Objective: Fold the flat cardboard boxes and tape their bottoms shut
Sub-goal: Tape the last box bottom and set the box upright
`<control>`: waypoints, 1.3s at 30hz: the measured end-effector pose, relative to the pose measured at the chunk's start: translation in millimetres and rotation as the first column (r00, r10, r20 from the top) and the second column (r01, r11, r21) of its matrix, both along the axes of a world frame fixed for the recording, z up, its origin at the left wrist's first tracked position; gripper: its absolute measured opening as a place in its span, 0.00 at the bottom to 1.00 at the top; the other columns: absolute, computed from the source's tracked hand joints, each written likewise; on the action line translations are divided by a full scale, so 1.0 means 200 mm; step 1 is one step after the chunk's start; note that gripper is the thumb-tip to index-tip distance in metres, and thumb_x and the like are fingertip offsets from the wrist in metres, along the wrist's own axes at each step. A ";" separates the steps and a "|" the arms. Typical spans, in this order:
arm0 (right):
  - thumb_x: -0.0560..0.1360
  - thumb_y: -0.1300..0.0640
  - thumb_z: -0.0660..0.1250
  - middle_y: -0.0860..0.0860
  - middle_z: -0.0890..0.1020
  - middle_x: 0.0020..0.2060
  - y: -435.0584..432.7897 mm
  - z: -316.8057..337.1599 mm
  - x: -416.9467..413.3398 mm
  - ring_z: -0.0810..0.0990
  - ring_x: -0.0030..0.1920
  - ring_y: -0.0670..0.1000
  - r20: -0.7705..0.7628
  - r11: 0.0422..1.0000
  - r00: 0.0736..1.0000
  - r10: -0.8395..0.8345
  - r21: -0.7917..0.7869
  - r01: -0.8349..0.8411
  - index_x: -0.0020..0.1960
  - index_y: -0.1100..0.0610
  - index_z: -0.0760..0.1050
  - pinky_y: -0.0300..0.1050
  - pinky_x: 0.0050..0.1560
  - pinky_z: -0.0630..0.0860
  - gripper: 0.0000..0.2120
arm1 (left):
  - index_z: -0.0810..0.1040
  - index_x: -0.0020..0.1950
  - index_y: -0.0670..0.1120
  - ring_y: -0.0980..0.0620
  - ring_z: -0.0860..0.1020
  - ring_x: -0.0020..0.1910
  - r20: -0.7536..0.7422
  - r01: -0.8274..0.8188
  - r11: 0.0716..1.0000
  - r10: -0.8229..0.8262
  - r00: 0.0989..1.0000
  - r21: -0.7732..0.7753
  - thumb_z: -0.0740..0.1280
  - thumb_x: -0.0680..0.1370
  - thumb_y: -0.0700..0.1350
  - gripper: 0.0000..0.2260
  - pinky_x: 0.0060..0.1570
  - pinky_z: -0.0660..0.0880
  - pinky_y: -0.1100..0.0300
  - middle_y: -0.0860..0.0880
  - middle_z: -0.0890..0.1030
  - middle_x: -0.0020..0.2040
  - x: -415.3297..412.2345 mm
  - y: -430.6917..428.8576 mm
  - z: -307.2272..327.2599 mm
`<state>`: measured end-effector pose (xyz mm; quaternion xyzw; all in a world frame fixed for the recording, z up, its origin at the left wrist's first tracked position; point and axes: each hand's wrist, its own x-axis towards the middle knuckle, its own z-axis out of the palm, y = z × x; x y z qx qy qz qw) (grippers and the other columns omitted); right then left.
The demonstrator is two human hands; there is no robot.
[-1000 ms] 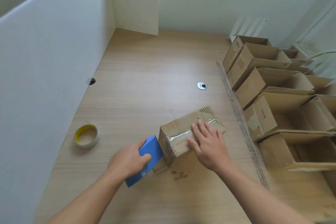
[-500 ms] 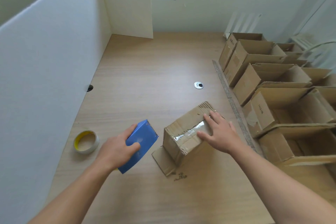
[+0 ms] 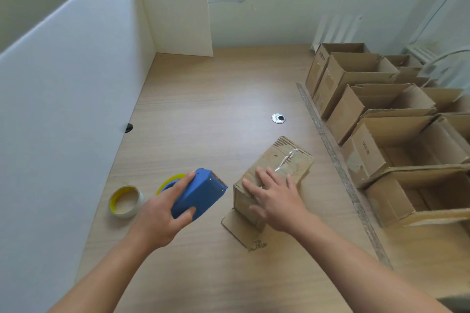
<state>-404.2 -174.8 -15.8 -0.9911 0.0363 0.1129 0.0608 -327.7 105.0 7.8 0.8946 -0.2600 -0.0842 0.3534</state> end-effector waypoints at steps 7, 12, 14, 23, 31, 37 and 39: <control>0.79 0.64 0.59 0.41 0.47 0.80 -0.12 -0.04 0.02 0.42 0.80 0.52 0.014 0.986 0.986 0.165 -0.007 -0.164 0.77 0.33 0.49 0.59 0.76 0.43 0.38 | 0.63 0.76 0.59 0.49 0.72 0.33 0.456 0.153 0.985 -0.173 0.873 0.081 0.66 0.73 0.53 0.31 0.33 0.72 0.58 0.52 0.77 0.39 0.01 0.03 0.00; 0.82 0.51 0.62 0.43 0.59 0.78 -0.07 0.02 0.03 0.46 0.80 0.51 0.164 0.970 0.974 0.154 0.165 -0.181 0.77 0.37 0.59 0.58 0.77 0.43 0.26 | 0.64 0.77 0.57 0.50 0.72 0.34 0.560 0.254 0.964 -0.251 0.790 0.074 0.68 0.74 0.49 0.31 0.36 0.70 0.56 0.53 0.75 0.39 0.01 0.05 -0.02; 0.80 0.48 0.66 0.44 0.66 0.75 -0.02 0.10 0.05 0.53 0.79 0.51 0.308 0.912 0.950 0.050 0.375 -0.170 0.76 0.42 0.64 0.54 0.78 0.50 0.26 | 0.63 0.78 0.57 0.49 0.74 0.35 0.556 0.278 0.958 -0.271 0.786 0.075 0.68 0.75 0.49 0.32 0.37 0.71 0.56 0.53 0.77 0.40 0.01 0.05 -0.02; 0.77 0.56 0.71 0.49 0.80 0.61 0.11 0.19 0.07 0.73 0.65 0.49 0.333 0.742 0.935 -0.124 0.656 -0.136 0.52 0.57 0.84 0.44 0.68 0.67 0.06 | 0.62 0.78 0.57 0.51 0.75 0.36 0.552 0.362 0.927 -0.355 0.755 0.102 0.69 0.74 0.49 0.33 0.38 0.72 0.57 0.53 0.78 0.41 0.03 0.02 0.01; 0.76 0.56 0.72 0.42 0.75 0.54 0.05 0.15 -0.03 0.73 0.61 0.46 0.186 0.673 0.931 -0.315 0.735 0.080 0.41 0.56 0.82 0.38 0.61 0.70 0.07 | 0.48 0.70 0.80 0.59 0.76 0.46 0.026 0.379 0.903 -0.392 0.920 0.202 0.61 0.70 0.62 0.34 0.46 0.74 0.64 0.62 0.79 0.55 0.06 -0.09 0.16; 0.76 0.56 0.72 0.42 0.77 0.51 -0.21 0.10 -0.23 0.77 0.52 0.39 0.091 0.491 0.759 -0.644 0.811 0.319 0.35 0.53 0.81 0.36 0.49 0.71 0.10 | 0.58 0.68 0.79 0.60 0.78 0.44 -0.203 0.456 0.830 -0.410 0.889 0.322 0.62 0.67 0.59 0.32 0.44 0.75 0.65 0.59 0.81 0.49 0.24 -0.12 0.28; 0.76 0.55 0.71 0.44 0.77 0.51 -0.27 0.07 -0.27 0.77 0.52 0.42 0.015 0.443 0.726 -0.687 0.801 0.403 0.38 0.55 0.81 0.39 0.51 0.70 0.09 | 0.64 0.67 0.77 0.63 0.77 0.45 -0.259 0.445 0.823 -0.370 0.892 0.354 0.62 0.65 0.58 0.31 0.42 0.74 0.68 0.61 0.81 0.48 0.29 -0.13 0.31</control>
